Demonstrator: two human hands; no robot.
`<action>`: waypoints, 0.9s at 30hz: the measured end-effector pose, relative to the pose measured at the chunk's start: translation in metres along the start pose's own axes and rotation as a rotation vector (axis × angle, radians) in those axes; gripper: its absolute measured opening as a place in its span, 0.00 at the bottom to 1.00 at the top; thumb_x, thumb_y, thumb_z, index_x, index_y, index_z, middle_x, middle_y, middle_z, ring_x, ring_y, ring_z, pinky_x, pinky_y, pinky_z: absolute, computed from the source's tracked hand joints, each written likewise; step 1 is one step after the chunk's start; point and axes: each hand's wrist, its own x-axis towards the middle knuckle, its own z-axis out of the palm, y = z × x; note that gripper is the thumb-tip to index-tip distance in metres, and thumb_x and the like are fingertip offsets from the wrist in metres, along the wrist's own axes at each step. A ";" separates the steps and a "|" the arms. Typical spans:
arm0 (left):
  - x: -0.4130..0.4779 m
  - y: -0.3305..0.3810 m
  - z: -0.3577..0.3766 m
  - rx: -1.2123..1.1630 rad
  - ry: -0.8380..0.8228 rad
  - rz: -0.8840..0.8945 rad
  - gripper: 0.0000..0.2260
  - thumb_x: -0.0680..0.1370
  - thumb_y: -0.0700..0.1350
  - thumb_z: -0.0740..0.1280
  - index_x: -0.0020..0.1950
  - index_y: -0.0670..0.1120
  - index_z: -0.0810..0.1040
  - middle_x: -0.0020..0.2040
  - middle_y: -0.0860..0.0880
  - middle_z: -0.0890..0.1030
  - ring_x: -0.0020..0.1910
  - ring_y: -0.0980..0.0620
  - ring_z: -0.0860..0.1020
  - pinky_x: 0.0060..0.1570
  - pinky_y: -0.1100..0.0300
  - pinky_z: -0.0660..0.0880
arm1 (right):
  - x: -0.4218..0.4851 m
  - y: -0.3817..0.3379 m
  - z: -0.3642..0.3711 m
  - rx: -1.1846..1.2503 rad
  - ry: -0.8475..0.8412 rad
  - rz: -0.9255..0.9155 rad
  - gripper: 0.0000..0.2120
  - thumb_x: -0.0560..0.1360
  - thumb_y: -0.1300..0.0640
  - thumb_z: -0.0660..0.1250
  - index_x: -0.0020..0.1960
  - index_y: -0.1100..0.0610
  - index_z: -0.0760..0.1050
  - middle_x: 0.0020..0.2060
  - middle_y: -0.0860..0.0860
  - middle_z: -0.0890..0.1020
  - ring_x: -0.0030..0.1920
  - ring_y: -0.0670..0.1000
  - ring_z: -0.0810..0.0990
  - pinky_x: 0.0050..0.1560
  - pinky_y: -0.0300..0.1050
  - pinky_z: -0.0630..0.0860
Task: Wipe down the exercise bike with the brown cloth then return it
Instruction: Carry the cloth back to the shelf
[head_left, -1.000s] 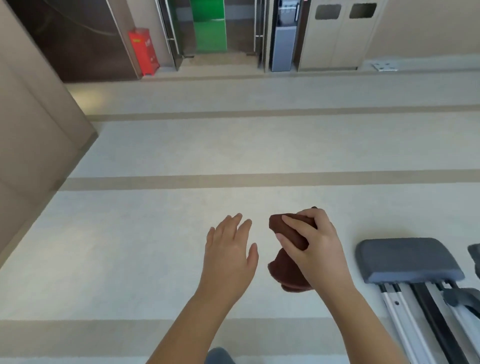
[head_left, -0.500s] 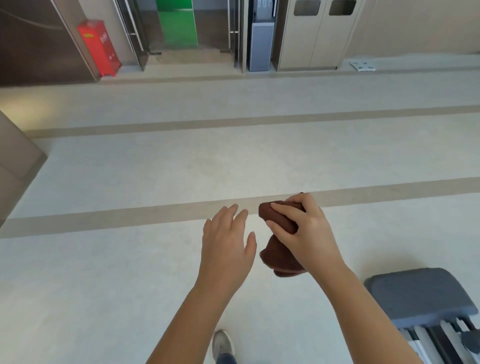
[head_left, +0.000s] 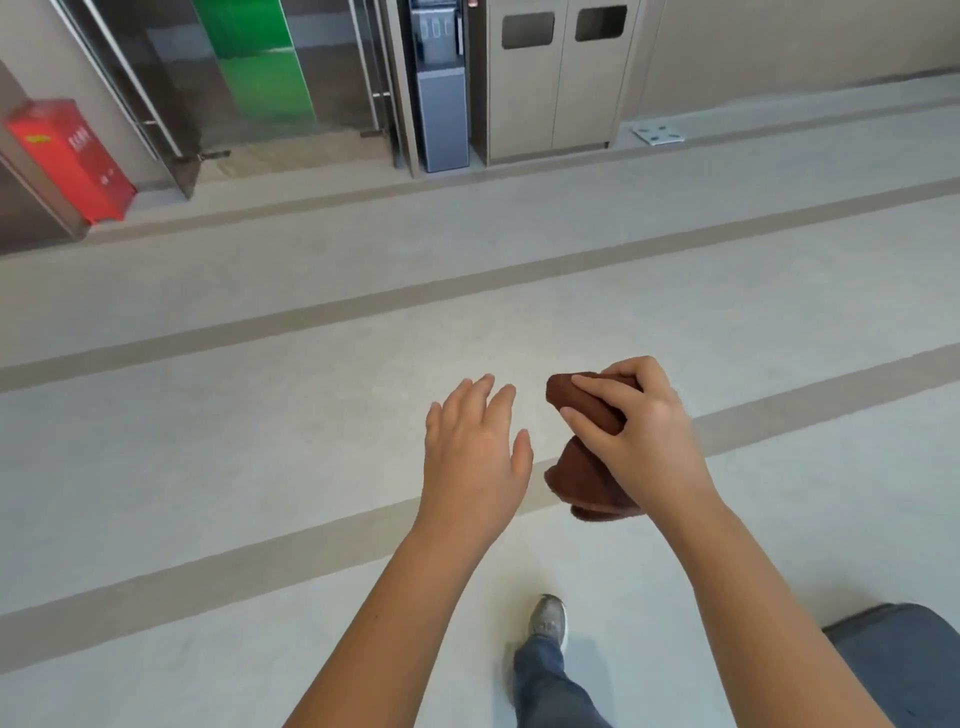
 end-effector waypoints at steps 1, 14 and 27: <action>0.030 0.008 0.008 -0.006 0.001 0.013 0.19 0.78 0.46 0.59 0.68 0.44 0.66 0.70 0.45 0.65 0.70 0.46 0.58 0.69 0.48 0.52 | 0.027 0.011 -0.005 -0.014 0.010 0.001 0.14 0.70 0.55 0.72 0.56 0.54 0.80 0.53 0.54 0.74 0.53 0.57 0.75 0.56 0.49 0.72; 0.317 0.013 0.075 0.003 -0.017 0.045 0.19 0.78 0.47 0.59 0.68 0.45 0.66 0.71 0.46 0.65 0.70 0.47 0.58 0.69 0.49 0.51 | 0.296 0.099 0.003 0.000 0.046 0.014 0.14 0.69 0.55 0.73 0.54 0.54 0.80 0.52 0.52 0.74 0.52 0.55 0.76 0.55 0.46 0.73; 0.660 -0.082 0.119 -0.004 0.006 0.070 0.18 0.77 0.45 0.61 0.66 0.42 0.69 0.69 0.43 0.68 0.70 0.44 0.61 0.67 0.46 0.55 | 0.648 0.128 0.100 -0.054 -0.008 -0.019 0.15 0.70 0.54 0.72 0.56 0.53 0.80 0.51 0.53 0.74 0.53 0.55 0.75 0.56 0.47 0.73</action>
